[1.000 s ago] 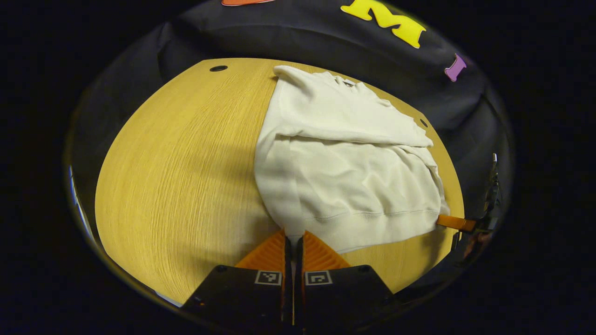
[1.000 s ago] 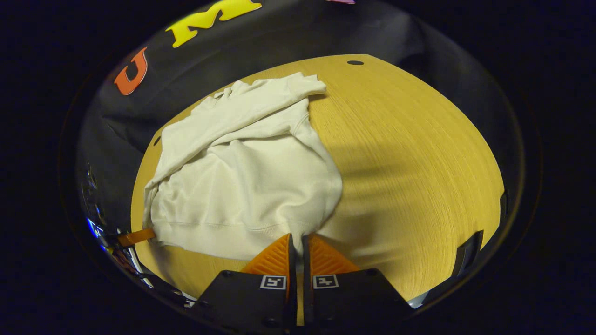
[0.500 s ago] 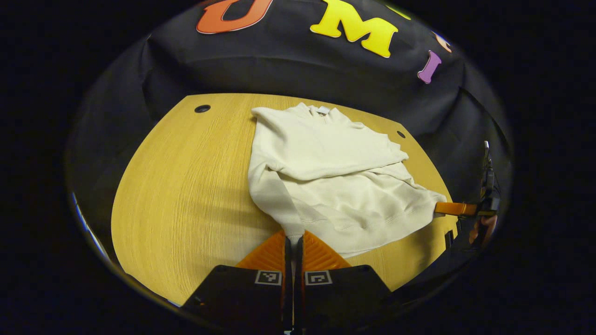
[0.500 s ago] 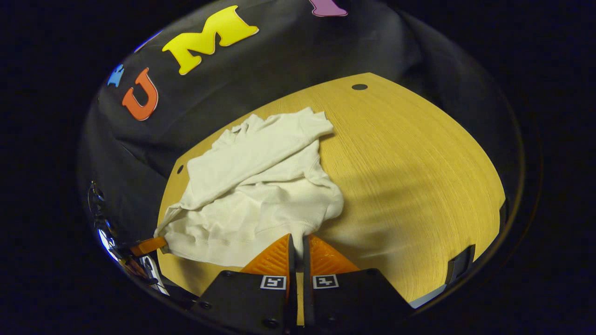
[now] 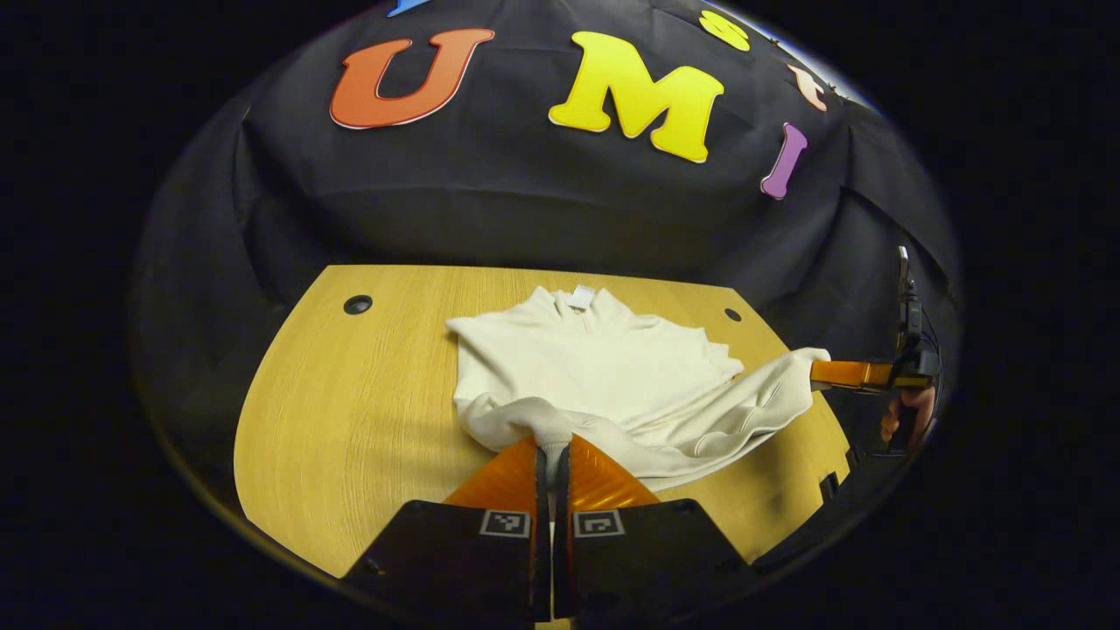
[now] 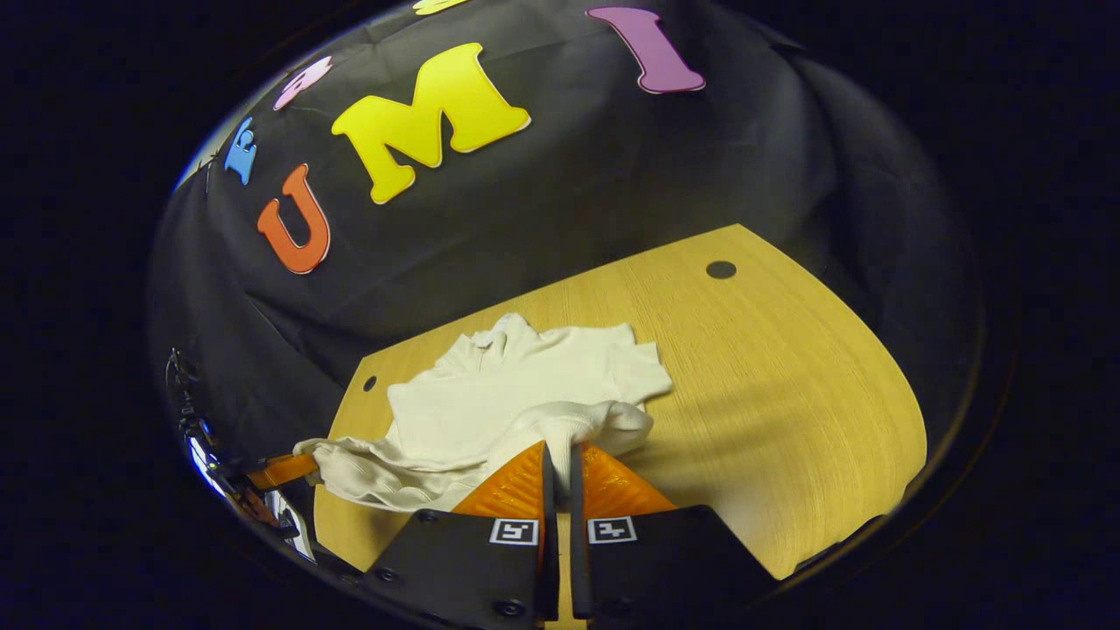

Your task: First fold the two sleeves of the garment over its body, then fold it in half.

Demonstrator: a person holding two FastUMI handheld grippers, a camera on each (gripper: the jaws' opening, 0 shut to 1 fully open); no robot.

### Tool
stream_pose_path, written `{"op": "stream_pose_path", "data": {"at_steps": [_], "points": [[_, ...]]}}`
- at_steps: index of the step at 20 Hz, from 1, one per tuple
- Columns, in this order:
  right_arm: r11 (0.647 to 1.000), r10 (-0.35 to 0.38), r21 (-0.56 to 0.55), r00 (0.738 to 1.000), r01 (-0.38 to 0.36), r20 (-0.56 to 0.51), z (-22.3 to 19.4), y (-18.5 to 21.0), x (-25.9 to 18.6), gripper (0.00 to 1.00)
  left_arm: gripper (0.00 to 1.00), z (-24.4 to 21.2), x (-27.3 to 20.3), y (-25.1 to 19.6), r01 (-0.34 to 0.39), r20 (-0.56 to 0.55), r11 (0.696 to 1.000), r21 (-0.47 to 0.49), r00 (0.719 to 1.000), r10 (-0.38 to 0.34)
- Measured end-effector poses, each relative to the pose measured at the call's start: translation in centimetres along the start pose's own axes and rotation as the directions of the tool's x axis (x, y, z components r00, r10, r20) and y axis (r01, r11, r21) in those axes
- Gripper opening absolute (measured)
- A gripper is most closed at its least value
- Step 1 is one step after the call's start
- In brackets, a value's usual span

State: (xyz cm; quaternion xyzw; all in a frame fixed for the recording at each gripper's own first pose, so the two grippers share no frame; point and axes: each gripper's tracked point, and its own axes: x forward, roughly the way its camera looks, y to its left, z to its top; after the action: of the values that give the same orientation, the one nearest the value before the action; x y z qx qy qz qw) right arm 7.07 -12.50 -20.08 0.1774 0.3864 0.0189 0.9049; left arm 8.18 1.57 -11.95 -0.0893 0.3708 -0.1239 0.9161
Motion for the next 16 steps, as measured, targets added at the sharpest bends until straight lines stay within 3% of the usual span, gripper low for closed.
{"op": "stream_pose_path", "data": {"at_steps": [4,7,11,16], "points": [[0.999,0.025,-0.027,0.999,-0.023,0.049,6.5,1.7,2.3,0.06,0.04,5.7,1.8,1.3,-0.016,0.034,0.996,-0.093,0.999,0.019],[0.999,0.023,-0.043,0.999,-0.021,0.049,9.0,1.8,5.2,0.06,0.04,8.7,4.7,2.0,-0.01,0.032,0.983,-0.182,0.999,0.016],[0.999,-0.006,-0.039,1.0,0.007,0.029,9.6,1.0,10.3,0.06,0.04,11.2,10.2,3.1,-0.031,0.045,0.982,-0.187,0.998,0.04],[0.997,-0.054,-0.058,0.999,0.054,-0.003,8.5,-1.2,17.2,0.06,0.04,11.3,17.3,5.1,-0.065,0.058,0.98,-0.188,0.995,0.077]]}}
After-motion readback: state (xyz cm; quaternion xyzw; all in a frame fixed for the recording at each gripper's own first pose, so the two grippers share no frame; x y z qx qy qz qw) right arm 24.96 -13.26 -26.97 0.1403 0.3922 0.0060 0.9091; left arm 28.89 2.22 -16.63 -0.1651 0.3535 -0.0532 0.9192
